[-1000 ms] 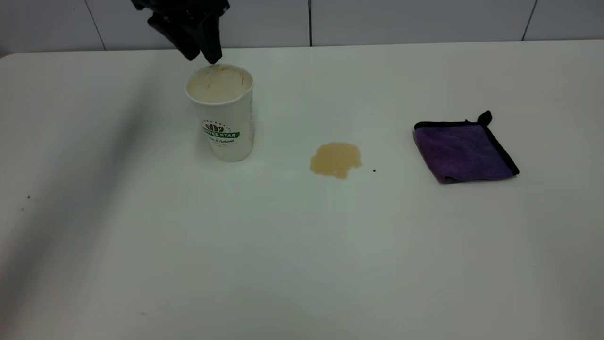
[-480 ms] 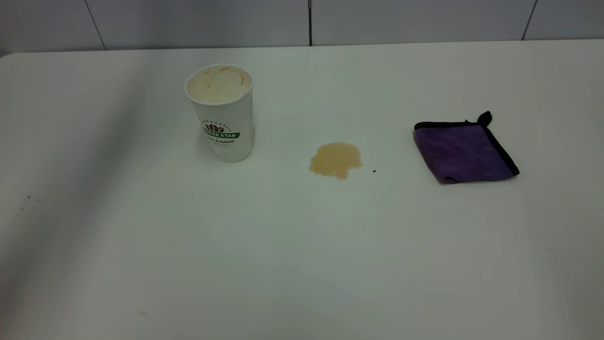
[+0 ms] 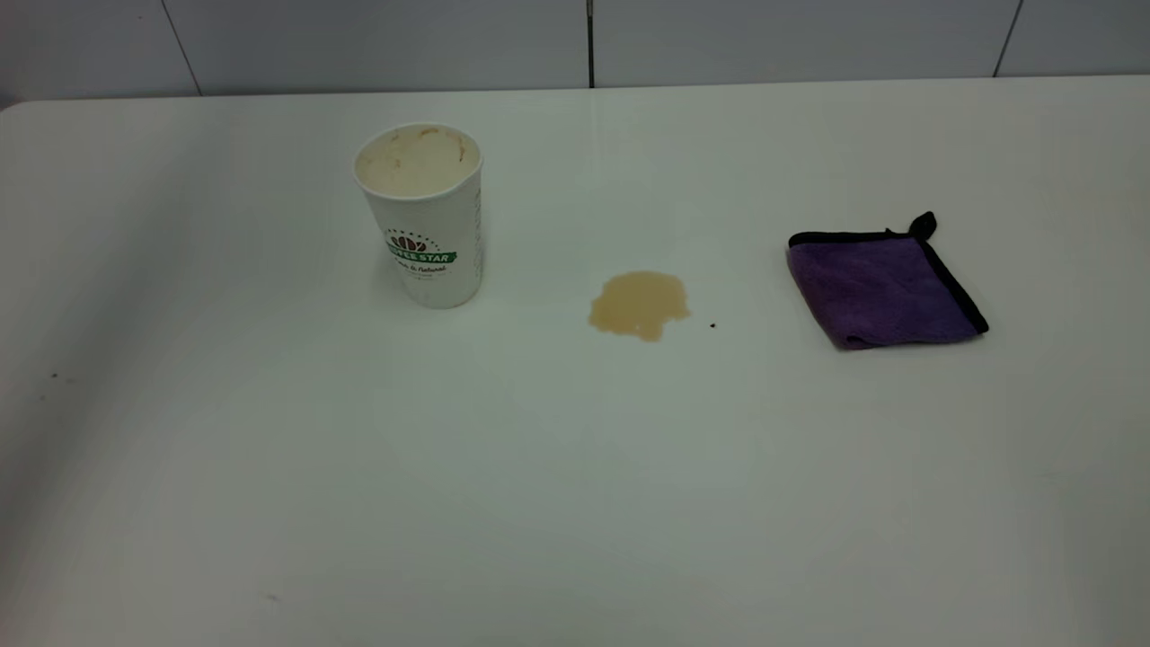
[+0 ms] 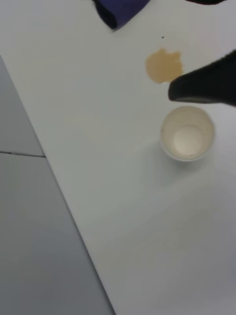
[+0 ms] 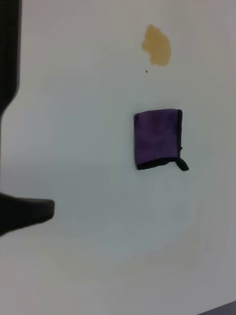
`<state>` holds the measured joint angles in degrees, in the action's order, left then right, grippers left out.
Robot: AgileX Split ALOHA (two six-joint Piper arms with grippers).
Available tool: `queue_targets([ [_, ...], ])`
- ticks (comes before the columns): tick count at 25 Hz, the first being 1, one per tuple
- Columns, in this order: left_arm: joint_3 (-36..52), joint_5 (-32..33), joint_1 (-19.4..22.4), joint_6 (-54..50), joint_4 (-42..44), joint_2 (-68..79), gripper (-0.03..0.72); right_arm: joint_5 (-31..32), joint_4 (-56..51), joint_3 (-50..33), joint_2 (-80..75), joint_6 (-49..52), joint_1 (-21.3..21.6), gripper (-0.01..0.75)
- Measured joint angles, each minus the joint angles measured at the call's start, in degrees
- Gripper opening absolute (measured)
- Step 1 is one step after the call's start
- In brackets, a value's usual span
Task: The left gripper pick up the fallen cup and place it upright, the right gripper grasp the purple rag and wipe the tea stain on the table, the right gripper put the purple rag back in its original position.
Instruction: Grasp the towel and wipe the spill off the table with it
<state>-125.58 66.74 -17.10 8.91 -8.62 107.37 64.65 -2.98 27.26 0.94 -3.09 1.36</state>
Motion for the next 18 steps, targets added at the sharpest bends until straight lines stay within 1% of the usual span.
queue_targets([
  [4, 14.1, 0.0, 0.0, -0.2, 0.4, -10.9, 0.435, 0.0, 0.0, 0.0, 0.0, 0.0, 0.0, 0.544],
  [11, 43.3, 0.0, 0.0, -0.4, 1.2, -30.7, 0.435, 0.0, 0.0, 0.0, 0.0, 0.0, 0.0, 0.544],
  [18, 70.6, 0.0, 0.0, -0.4, 1.3, -49.3, 0.435, 0.0, 0.0, 0.0, 0.0, 0.0, 0.0, 0.544],
])
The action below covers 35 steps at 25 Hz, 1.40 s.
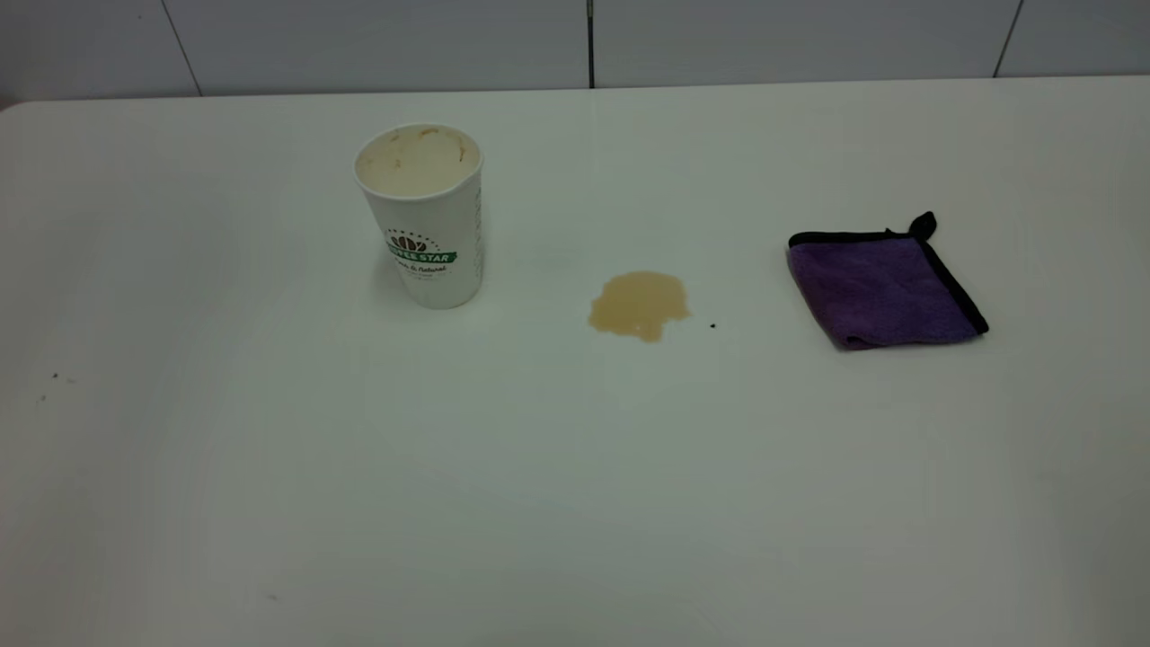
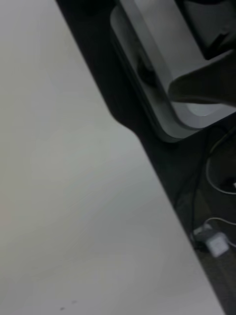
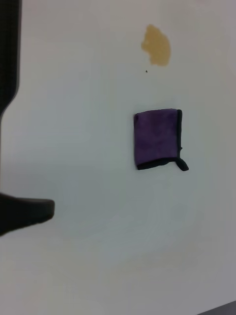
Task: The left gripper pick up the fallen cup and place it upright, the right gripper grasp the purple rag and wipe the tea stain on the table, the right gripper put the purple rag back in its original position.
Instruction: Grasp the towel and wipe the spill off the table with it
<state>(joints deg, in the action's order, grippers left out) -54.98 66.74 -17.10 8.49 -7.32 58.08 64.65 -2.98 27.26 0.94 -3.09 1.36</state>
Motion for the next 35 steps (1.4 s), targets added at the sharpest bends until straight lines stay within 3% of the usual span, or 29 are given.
queue_targets([
  [6, 18.0, -2.2, 0.0, -0.3, 2.1, -14.8, 0.435, 0.0, 0.0, 0.0, 0.0, 0.0, 0.0, 0.544],
  [10, 24.2, -2.7, 0.0, -6.3, 6.4, -21.8, 0.435, 0.0, 0.0, 0.0, 0.0, 0.0, 0.0, 0.544],
  [23, 27.1, -3.2, 0.3, -9.9, 10.0, -38.5, 0.435, 0.0, 0.0, 0.0, 0.0, 0.0, 0.0, 0.544],
  [35, 27.1, -2.5, 17.0, -10.0, 10.0, -54.2, 0.435, 0.0, 0.0, 0.0, 0.0, 0.0, 0.0, 0.544],
])
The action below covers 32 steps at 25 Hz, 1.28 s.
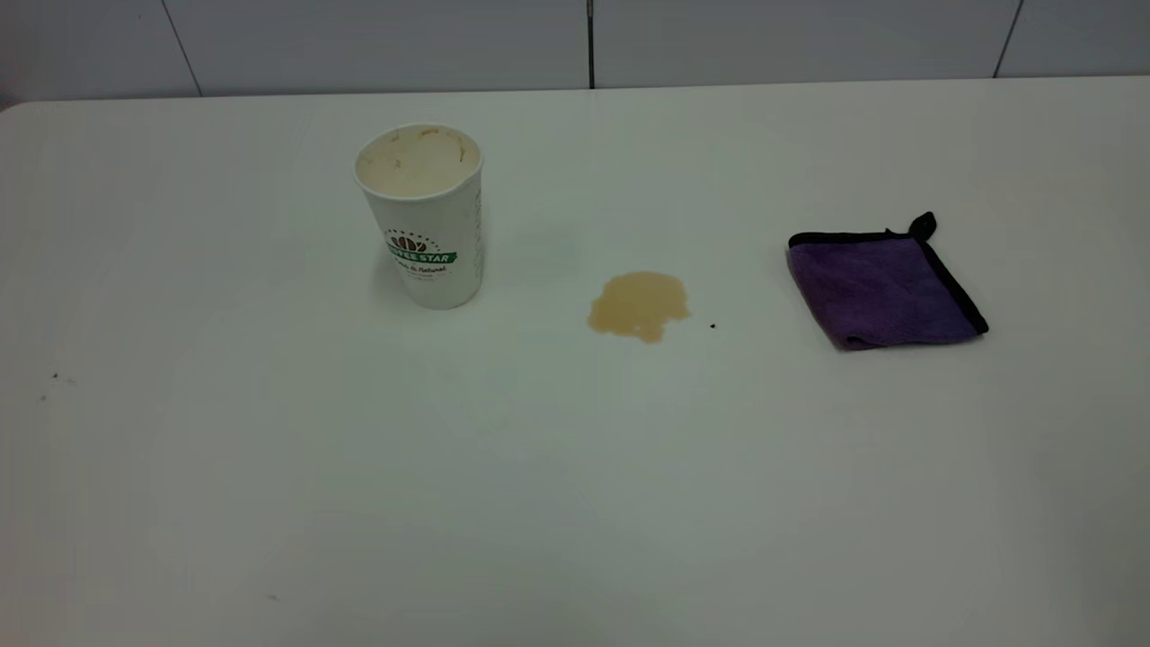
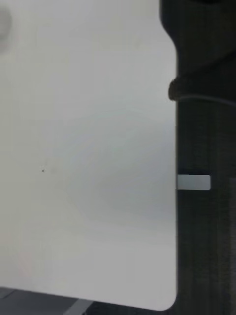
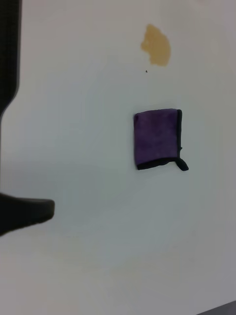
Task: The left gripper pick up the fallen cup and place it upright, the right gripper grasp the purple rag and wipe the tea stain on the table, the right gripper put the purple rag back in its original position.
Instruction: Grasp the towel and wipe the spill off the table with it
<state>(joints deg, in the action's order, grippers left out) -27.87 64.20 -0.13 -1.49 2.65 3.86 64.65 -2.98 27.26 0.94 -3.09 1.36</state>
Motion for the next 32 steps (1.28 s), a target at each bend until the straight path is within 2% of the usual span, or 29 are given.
queue_targets([
  [4, 0.0, 0.3, 0.7, 0.0, 0.0, -4.5, 0.435, 0.0, 0.0, 0.0, 0.0, 0.0, 0.0, 0.544],
  [14, 0.0, 0.6, 0.7, 0.0, 0.0, -4.9, 0.435, -0.1, -0.1, 0.0, 0.0, 0.0, 0.0, 0.544],
  [18, 0.0, 0.6, 0.7, -0.2, 0.0, -4.9, 0.435, -2.1, -1.7, 1.4, -2.4, -1.0, 0.0, 0.544],
  [25, 0.0, 0.7, 0.7, -0.2, 0.0, -4.9, 0.435, -12.3, -7.3, 2.5, -21.0, -9.1, -0.2, 0.596],
  [32, 0.0, 0.7, 0.7, -0.2, 0.0, -4.9, 0.435, -27.7, -17.0, 2.8, -46.4, -21.4, -0.2, 0.605],
])
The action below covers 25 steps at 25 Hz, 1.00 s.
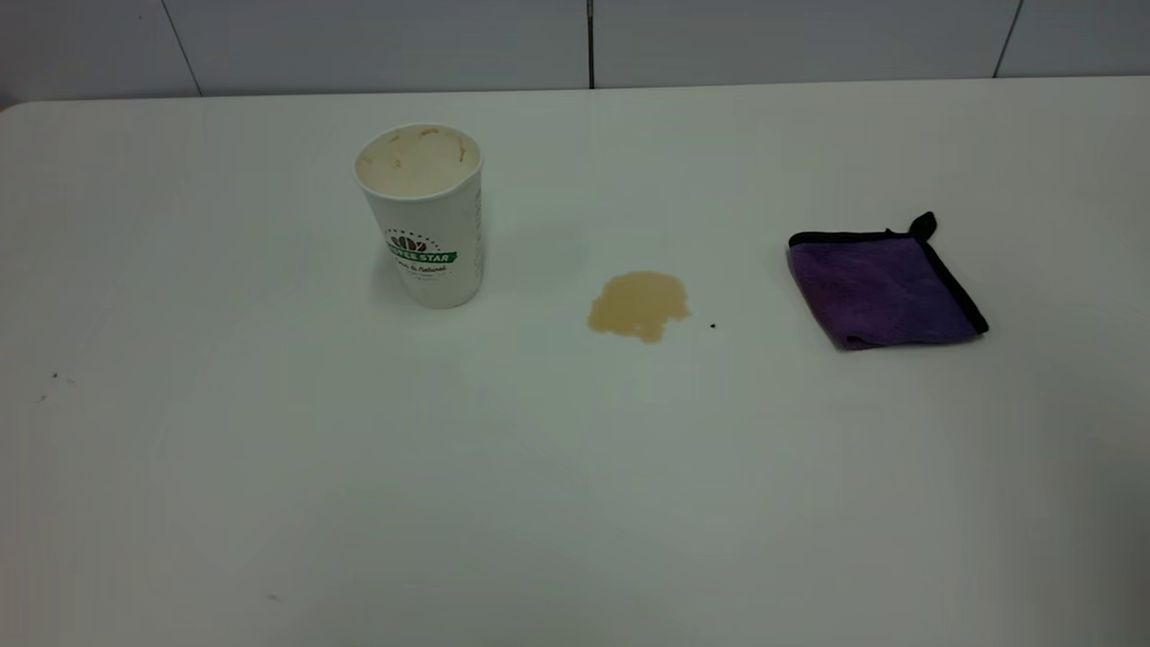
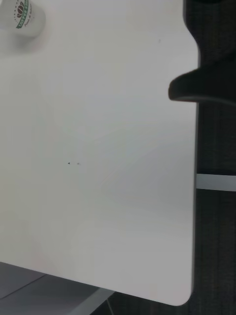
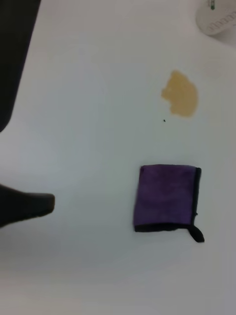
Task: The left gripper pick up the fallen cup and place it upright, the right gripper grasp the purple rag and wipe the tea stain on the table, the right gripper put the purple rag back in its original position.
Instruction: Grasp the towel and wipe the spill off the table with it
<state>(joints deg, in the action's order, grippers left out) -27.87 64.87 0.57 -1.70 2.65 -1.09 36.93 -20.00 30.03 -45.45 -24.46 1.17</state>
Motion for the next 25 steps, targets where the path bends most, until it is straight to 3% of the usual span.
queue_targets([
  [11, 0.0, 0.0, 0.0, 0.0, 0.0, 0.0, 0.435, -5.3, -8.6, 14.4, -37.3, -9.9, -0.1, 0.590],
  [16, 0.0, 0.0, 0.0, 0.1, 0.0, 0.0, 0.435, -6.3, -7.4, 22.9, -50.4, -10.1, -3.1, 0.589],
  [21, 0.0, 0.0, 0.0, 0.1, 0.0, 0.0, 0.435, -6.2, -0.7, 33.2, -64.8, -4.2, -7.5, 0.589],
  [25, 0.0, 0.0, 0.0, 0.1, 0.0, 0.0, 0.435, -3.2, 7.8, 42.8, -75.4, 4.4, -8.7, 0.589],
])
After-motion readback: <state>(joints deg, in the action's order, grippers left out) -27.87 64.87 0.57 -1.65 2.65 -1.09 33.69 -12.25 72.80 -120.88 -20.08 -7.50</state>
